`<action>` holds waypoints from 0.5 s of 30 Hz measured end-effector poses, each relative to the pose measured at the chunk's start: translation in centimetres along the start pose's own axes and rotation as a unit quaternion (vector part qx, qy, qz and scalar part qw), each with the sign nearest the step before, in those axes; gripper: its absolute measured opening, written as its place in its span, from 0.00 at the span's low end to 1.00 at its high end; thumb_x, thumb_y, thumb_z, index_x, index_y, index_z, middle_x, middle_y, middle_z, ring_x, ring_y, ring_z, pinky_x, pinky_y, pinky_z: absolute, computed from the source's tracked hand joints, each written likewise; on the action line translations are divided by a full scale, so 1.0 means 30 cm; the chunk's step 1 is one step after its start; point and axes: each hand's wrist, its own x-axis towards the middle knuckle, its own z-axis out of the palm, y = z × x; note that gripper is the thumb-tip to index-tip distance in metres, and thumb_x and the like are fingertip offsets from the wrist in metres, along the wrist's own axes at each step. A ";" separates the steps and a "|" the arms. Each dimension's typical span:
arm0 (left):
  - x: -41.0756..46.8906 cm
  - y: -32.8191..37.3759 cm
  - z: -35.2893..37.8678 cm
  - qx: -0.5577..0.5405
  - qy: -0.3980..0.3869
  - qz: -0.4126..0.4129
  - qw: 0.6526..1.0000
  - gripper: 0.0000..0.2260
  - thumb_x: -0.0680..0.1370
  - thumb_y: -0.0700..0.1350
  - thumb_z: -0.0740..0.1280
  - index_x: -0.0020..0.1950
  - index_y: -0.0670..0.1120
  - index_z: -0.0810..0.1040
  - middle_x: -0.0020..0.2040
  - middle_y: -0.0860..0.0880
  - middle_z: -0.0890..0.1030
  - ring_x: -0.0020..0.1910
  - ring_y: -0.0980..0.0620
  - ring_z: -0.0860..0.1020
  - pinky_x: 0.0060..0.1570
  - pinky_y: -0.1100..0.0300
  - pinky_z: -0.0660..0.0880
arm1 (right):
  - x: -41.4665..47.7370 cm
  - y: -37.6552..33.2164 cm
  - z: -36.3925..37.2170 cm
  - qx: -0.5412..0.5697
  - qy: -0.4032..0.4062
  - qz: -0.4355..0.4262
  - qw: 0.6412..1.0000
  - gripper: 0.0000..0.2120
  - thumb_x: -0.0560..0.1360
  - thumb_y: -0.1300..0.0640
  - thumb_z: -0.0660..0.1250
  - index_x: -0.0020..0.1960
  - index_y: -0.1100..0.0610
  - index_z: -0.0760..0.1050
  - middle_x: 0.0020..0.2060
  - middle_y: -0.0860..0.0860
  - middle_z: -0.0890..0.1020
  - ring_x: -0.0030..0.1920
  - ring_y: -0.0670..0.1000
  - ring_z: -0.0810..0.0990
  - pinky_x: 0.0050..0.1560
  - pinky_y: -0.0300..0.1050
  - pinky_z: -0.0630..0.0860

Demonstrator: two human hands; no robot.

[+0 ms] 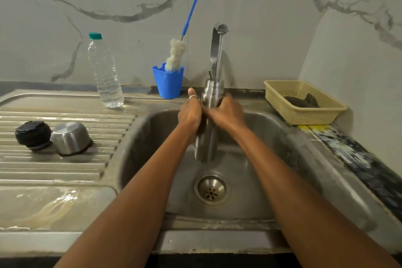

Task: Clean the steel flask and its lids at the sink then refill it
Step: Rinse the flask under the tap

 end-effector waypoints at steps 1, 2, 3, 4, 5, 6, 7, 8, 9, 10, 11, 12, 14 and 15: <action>-0.004 -0.004 -0.001 -0.003 0.000 -0.004 1.000 0.42 0.76 0.73 0.44 0.68 0.43 0.78 0.60 0.40 0.82 0.58 0.41 0.81 0.65 0.42 0.75 | -0.014 0.016 0.015 -0.015 -0.041 0.014 0.999 0.15 0.69 0.41 0.77 0.46 0.51 0.80 0.41 0.49 0.85 0.44 0.52 0.85 0.49 0.49 0.82; -0.004 -0.013 -0.004 -0.010 -0.003 -0.008 1.000 0.43 0.76 0.74 0.45 0.67 0.43 0.78 0.60 0.40 0.83 0.58 0.42 0.81 0.65 0.42 0.75 | -0.022 0.031 0.026 -0.035 -0.072 0.025 0.996 0.15 0.69 0.42 0.77 0.45 0.52 0.81 0.42 0.50 0.85 0.46 0.52 0.85 0.51 0.49 0.82; -0.008 -0.012 -0.007 -0.012 -0.005 -0.008 1.000 0.42 0.77 0.73 0.45 0.67 0.43 0.79 0.60 0.41 0.83 0.58 0.43 0.81 0.66 0.43 0.75 | -0.023 0.030 0.022 -0.045 -0.074 0.026 0.996 0.17 0.68 0.40 0.77 0.45 0.52 0.81 0.43 0.51 0.85 0.45 0.52 0.84 0.51 0.49 0.82; -0.011 -0.003 -0.011 -0.014 -0.007 -0.005 1.000 0.39 0.79 0.72 0.45 0.66 0.44 0.79 0.60 0.42 0.82 0.59 0.43 0.80 0.66 0.43 0.74 | -0.011 0.013 0.007 -0.042 -0.041 0.021 0.998 0.20 0.66 0.37 0.77 0.46 0.52 0.82 0.42 0.51 0.85 0.44 0.52 0.84 0.50 0.49 0.82; -0.001 -0.003 -0.013 -0.017 -0.003 -0.001 1.000 0.37 0.81 0.70 0.45 0.66 0.44 0.79 0.60 0.42 0.81 0.59 0.44 0.80 0.67 0.44 0.74 | 0.005 -0.001 -0.007 -0.023 -0.002 0.013 1.000 0.24 0.63 0.34 0.76 0.47 0.52 0.82 0.42 0.50 0.85 0.43 0.51 0.84 0.48 0.49 0.82; -0.002 0.001 -0.017 -0.016 0.001 0.002 1.000 0.36 0.82 0.69 0.45 0.65 0.44 0.79 0.60 0.42 0.81 0.59 0.44 0.79 0.66 0.44 0.74 | 0.014 -0.007 -0.013 -0.003 0.020 0.008 1.000 0.26 0.62 0.33 0.76 0.48 0.52 0.81 0.42 0.49 0.85 0.42 0.50 0.83 0.47 0.48 0.82; 0.001 -0.002 -0.017 -0.014 -0.001 0.005 1.000 0.36 0.81 0.69 0.45 0.63 0.45 0.80 0.59 0.43 0.82 0.58 0.45 0.80 0.66 0.44 0.74 | 0.012 -0.002 -0.012 0.005 0.016 0.013 1.000 0.26 0.62 0.34 0.77 0.49 0.52 0.81 0.42 0.49 0.85 0.41 0.49 0.83 0.44 0.45 0.81; -0.002 -0.004 -0.018 -0.018 -0.005 0.003 1.000 0.36 0.81 0.70 0.46 0.61 0.45 0.82 0.57 0.43 0.83 0.57 0.45 0.81 0.65 0.45 0.75 | 0.001 0.014 -0.007 -0.003 -0.014 0.021 1.000 0.24 0.64 0.37 0.78 0.50 0.53 0.81 0.44 0.49 0.85 0.40 0.47 0.81 0.42 0.42 0.79; -0.005 -0.010 -0.018 -0.031 -0.010 0.003 0.999 0.36 0.80 0.71 0.46 0.58 0.46 0.82 0.56 0.44 0.84 0.55 0.46 0.82 0.64 0.46 0.76 | -0.013 0.035 0.004 -0.024 -0.056 0.030 0.998 0.20 0.67 0.40 0.79 0.49 0.52 0.82 0.45 0.49 0.85 0.39 0.45 0.80 0.40 0.39 0.78; -0.008 -0.013 -0.018 -0.037 -0.015 -0.001 0.999 0.36 0.80 0.71 0.46 0.57 0.47 0.83 0.55 0.45 0.84 0.54 0.47 0.82 0.63 0.46 0.76 | -0.016 0.054 0.011 -0.039 -0.077 0.033 0.996 0.16 0.68 0.42 0.79 0.48 0.51 0.81 0.45 0.50 0.86 0.39 0.45 0.80 0.41 0.40 0.79; -0.010 -0.011 -0.020 -0.034 -0.018 0.002 0.999 0.35 0.80 0.71 0.46 0.55 0.47 0.83 0.55 0.45 0.84 0.55 0.47 0.82 0.63 0.47 0.75 | -0.009 0.056 0.008 -0.047 -0.065 0.024 0.997 0.16 0.68 0.42 0.79 0.47 0.51 0.81 0.45 0.50 0.86 0.40 0.47 0.81 0.44 0.43 0.80; -0.002 -0.007 -0.023 -0.026 -0.015 0.004 1.000 0.34 0.81 0.70 0.46 0.53 0.48 0.82 0.56 0.45 0.84 0.56 0.46 0.81 0.64 0.46 0.74 | 0.004 0.047 -0.003 -0.038 -0.031 0.018 0.999 0.18 0.66 0.41 0.79 0.47 0.51 0.80 0.45 0.50 0.86 0.41 0.49 0.82 0.47 0.46 0.81; 0.005 -0.004 -0.027 -0.020 -0.011 0.010 1.000 0.33 0.81 0.70 0.46 0.50 0.48 0.81 0.57 0.44 0.83 0.57 0.45 0.80 0.65 0.46 0.72 | 0.018 0.038 -0.012 0.000 0.009 0.018 1.000 0.23 0.65 0.39 0.79 0.51 0.53 0.79 0.45 0.50 0.84 0.43 0.50 0.82 0.47 0.47 0.81; 0.010 -0.010 -0.023 -0.020 -0.015 0.010 1.000 0.33 0.80 0.71 0.46 0.50 0.48 0.81 0.57 0.44 0.83 0.57 0.45 0.80 0.65 0.46 0.72 | 0.009 0.041 -0.014 0.006 -0.008 0.024 1.000 0.23 0.67 0.42 0.80 0.54 0.54 0.79 0.46 0.49 0.84 0.42 0.49 0.81 0.44 0.43 0.80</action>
